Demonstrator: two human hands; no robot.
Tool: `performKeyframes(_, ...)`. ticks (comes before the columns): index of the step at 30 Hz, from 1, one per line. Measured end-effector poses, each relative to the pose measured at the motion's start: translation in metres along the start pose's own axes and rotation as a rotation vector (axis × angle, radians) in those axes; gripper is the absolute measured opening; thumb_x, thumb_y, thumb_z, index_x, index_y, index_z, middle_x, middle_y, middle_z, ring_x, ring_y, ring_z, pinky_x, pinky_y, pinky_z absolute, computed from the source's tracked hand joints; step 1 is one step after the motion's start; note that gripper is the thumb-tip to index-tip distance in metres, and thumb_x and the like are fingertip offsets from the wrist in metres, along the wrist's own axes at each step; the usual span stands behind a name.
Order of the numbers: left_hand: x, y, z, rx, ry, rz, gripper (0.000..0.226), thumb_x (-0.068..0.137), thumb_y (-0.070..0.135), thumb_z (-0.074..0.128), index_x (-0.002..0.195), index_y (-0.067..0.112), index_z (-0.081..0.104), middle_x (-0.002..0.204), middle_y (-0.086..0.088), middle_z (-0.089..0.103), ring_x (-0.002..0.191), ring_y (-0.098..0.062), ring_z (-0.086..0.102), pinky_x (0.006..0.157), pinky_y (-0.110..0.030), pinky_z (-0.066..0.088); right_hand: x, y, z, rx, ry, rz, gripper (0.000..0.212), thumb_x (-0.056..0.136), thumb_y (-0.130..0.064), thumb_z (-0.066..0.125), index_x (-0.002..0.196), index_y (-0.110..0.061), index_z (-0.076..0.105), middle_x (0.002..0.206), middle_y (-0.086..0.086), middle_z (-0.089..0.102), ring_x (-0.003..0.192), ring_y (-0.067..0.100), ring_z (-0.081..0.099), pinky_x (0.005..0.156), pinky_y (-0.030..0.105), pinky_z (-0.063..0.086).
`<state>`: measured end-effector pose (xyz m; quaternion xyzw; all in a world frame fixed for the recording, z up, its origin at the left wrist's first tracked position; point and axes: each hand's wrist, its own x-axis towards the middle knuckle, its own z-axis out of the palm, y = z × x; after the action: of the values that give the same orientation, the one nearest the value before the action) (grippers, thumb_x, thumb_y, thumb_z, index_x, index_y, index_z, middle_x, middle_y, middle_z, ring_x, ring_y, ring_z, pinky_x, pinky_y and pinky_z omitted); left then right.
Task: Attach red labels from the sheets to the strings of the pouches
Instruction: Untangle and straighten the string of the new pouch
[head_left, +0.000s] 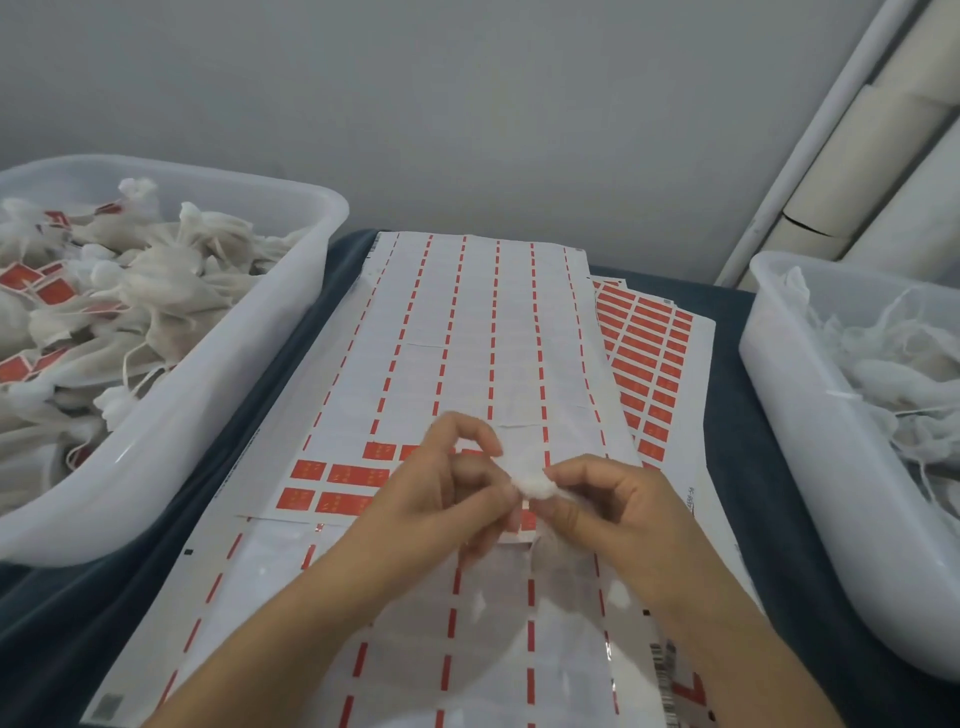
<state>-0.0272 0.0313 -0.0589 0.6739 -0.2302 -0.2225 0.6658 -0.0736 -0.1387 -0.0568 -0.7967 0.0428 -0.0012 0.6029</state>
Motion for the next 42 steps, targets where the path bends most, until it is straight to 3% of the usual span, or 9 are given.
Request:
performKeyframes(6,0.002,-0.001,-0.001,-0.11,0.005,0.051,0.028,0.078,0.031,0.057,0.099,0.019,0.041,0.065,0.007,0.062,0.056,-0.006,0.053,0.048,-0.016,0.043,-0.004,-0.004,0.003,0.542,-0.343,0.302,0.033,0.077,-0.027,0.063,0.104,-0.011,0.071,0.114,0.006,0.067,0.103,0.021,0.064,0.087,0.028,0.052)
performKeyframes(12,0.004,-0.009,0.003,-0.307,0.014,-0.137,0.051,0.066,0.046,0.07,0.11,0.044,0.045,0.095,0.013,0.063,0.059,-0.008,0.055,0.049,-0.015,0.043,-0.002,-0.002,0.003,0.427,-0.16,0.256,0.032,0.069,-0.038,0.065,0.097,-0.023,0.074,0.101,-0.003,0.071,0.095,0.017,0.065,0.09,0.033,0.051)
performKeyframes(16,0.006,-0.015,0.005,0.297,0.236,0.036,0.037,0.065,0.067,0.056,0.095,0.049,0.044,0.086,0.028,0.053,0.072,0.004,0.056,0.056,-0.008,0.045,-0.002,-0.001,0.006,0.244,0.006,0.165,0.027,0.068,-0.046,0.062,0.094,-0.04,0.07,0.095,-0.017,0.069,0.094,0.011,0.064,0.087,0.033,0.052)
performKeyframes(20,0.003,-0.018,0.012,0.485,0.166,0.164,0.034,0.069,0.065,0.038,0.076,0.036,0.055,0.08,0.027,0.058,0.074,0.001,0.055,0.063,-0.008,0.044,-0.001,-0.001,0.008,0.192,0.008,0.142,0.03,0.063,-0.046,0.062,0.087,-0.032,0.071,0.086,-0.015,0.069,0.088,0.01,0.064,0.074,0.023,0.054)
performKeyframes(25,0.001,-0.005,0.001,0.079,0.237,0.144,0.033,0.07,0.05,0.051,0.066,0.021,0.065,0.053,0.007,0.056,0.049,-0.003,0.049,0.051,-0.011,0.043,-0.003,-0.004,0.0,0.16,-0.156,0.044,0.038,0.07,-0.033,0.066,0.104,-0.048,0.058,0.091,-0.007,0.07,0.089,0.007,0.065,0.07,0.013,0.052)
performKeyframes(33,0.001,0.001,-0.009,-0.405,0.343,0.102,0.026,0.078,0.035,0.054,0.059,0.02,0.065,0.052,0.001,0.051,0.054,-0.008,0.05,0.065,-0.021,0.046,0.0,-0.004,0.006,0.085,-0.281,-0.002,0.043,0.072,-0.035,0.066,0.109,-0.052,0.053,0.09,-0.005,0.07,0.093,0.006,0.065,0.075,0.009,0.049)
performKeyframes(36,0.002,0.002,-0.014,-0.599,0.245,0.117,0.026,0.083,0.036,0.054,0.062,0.022,0.062,0.077,0.001,0.065,0.083,-0.014,0.067,0.077,-0.03,0.053,0.002,-0.01,-0.007,0.084,-0.05,0.055,0.034,0.068,-0.042,0.062,0.102,-0.041,0.06,0.088,-0.022,0.068,0.084,-0.007,0.063,0.058,0.005,0.047)
performKeyframes(39,-0.002,0.006,-0.015,-0.543,0.306,0.169,0.03,0.086,0.037,0.047,0.064,0.021,0.061,0.058,-0.001,0.058,0.054,-0.012,0.059,0.069,-0.026,0.053,0.003,-0.005,-0.041,-0.133,0.366,0.082,0.034,0.067,-0.057,0.052,0.095,-0.038,0.058,0.088,-0.024,0.066,0.073,0.002,0.065,0.047,0.01,0.042)
performKeyframes(42,-0.003,0.004,-0.006,-0.206,0.432,0.205,0.027,0.072,0.048,0.055,0.065,0.028,0.071,0.051,0.004,0.053,0.05,-0.012,0.05,0.061,-0.014,0.049,0.004,0.008,-0.056,-0.526,0.348,0.199,0.041,0.076,-0.062,0.043,0.109,-0.039,0.044,0.097,-0.016,0.058,0.071,0.001,0.055,0.054,0.016,0.036)
